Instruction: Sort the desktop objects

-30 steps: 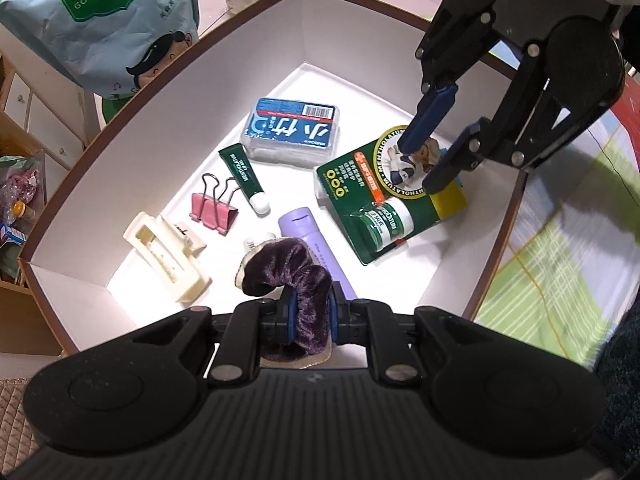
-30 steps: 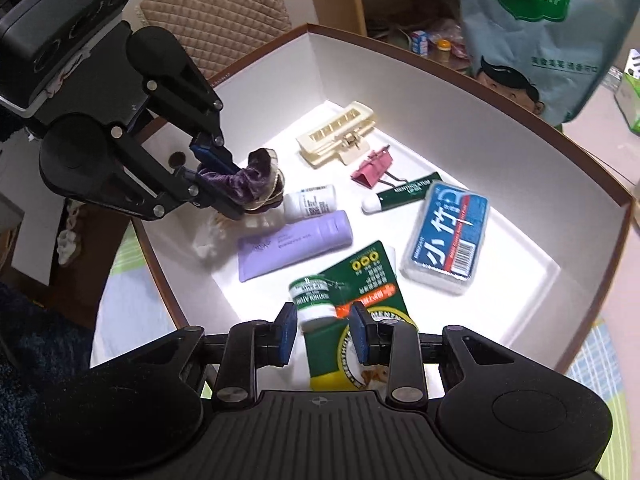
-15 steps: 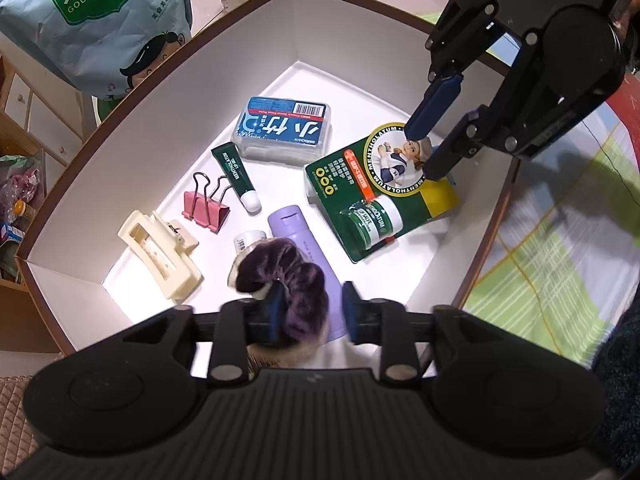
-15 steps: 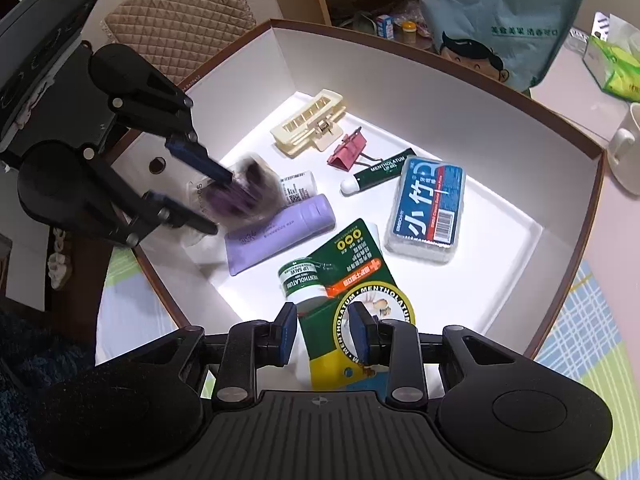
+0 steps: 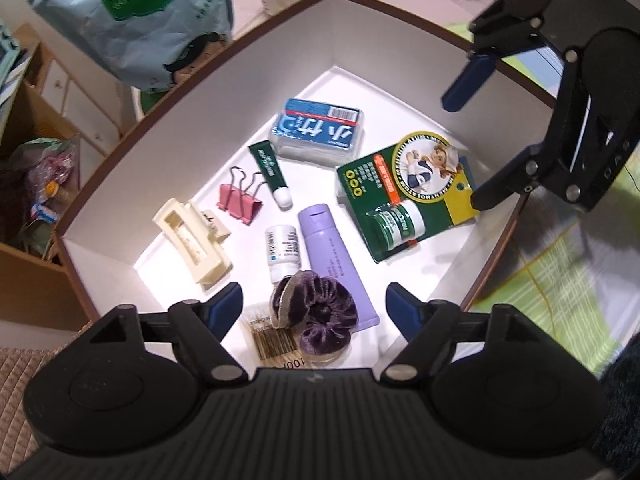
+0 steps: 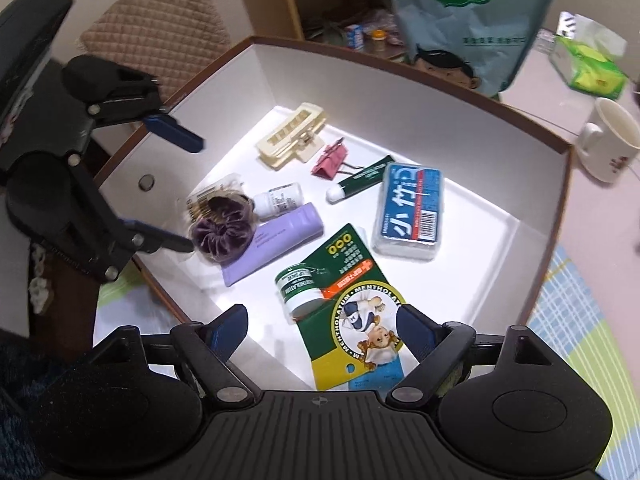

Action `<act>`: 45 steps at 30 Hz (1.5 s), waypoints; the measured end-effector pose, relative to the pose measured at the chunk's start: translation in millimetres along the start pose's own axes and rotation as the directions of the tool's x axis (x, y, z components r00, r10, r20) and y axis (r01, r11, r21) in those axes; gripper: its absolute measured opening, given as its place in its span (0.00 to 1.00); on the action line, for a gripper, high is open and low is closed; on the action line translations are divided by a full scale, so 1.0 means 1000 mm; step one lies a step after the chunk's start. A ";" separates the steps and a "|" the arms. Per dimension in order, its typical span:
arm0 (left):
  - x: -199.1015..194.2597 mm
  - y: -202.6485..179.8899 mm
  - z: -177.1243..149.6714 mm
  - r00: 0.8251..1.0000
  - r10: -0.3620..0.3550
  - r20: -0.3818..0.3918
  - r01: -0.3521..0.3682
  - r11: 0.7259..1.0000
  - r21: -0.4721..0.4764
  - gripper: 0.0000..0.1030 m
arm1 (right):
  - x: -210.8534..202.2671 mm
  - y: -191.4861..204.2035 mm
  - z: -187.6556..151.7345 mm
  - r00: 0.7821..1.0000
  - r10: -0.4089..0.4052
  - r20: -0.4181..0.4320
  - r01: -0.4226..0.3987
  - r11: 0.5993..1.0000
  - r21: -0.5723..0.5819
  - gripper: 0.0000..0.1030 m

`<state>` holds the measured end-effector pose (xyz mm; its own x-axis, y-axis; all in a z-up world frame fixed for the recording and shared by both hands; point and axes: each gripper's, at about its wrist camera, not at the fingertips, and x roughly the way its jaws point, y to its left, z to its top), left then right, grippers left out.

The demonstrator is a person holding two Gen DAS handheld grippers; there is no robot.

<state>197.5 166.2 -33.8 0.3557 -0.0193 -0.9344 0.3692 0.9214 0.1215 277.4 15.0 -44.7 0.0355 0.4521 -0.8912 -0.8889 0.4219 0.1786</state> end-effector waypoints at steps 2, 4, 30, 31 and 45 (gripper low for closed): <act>-0.006 -0.002 -0.001 1.000 0.020 0.005 -0.019 0.999 -0.026 0.79 | -0.005 0.003 -0.001 1.000 -0.027 0.005 0.027 0.999 0.036 0.82; -0.013 -0.004 -0.002 0.999 0.036 0.006 -0.035 0.998 -0.060 0.79 | -0.011 0.006 -0.002 0.999 -0.051 0.013 0.050 0.996 0.072 0.82; -0.091 -0.051 -0.045 0.978 0.193 0.078 -0.171 0.958 -0.229 0.79 | -0.082 0.056 -0.053 0.957 -0.264 0.120 0.220 0.932 0.288 0.82; -0.093 -0.054 -0.047 0.977 0.197 0.080 -0.174 0.958 -0.230 0.79 | -0.083 0.057 -0.054 0.955 -0.270 0.119 0.227 0.929 0.292 0.82; -0.113 -0.079 -0.067 0.967 0.240 0.086 -0.212 0.945 -0.250 0.79 | -0.089 0.070 -0.075 0.951 -0.293 0.097 0.256 0.924 0.285 0.82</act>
<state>70.8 121.8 39.4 0.5062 0.1689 -0.8457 0.0583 0.9717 0.2290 177.5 -54.7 15.6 0.3384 0.3824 -0.8598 -0.6819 0.7293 0.0560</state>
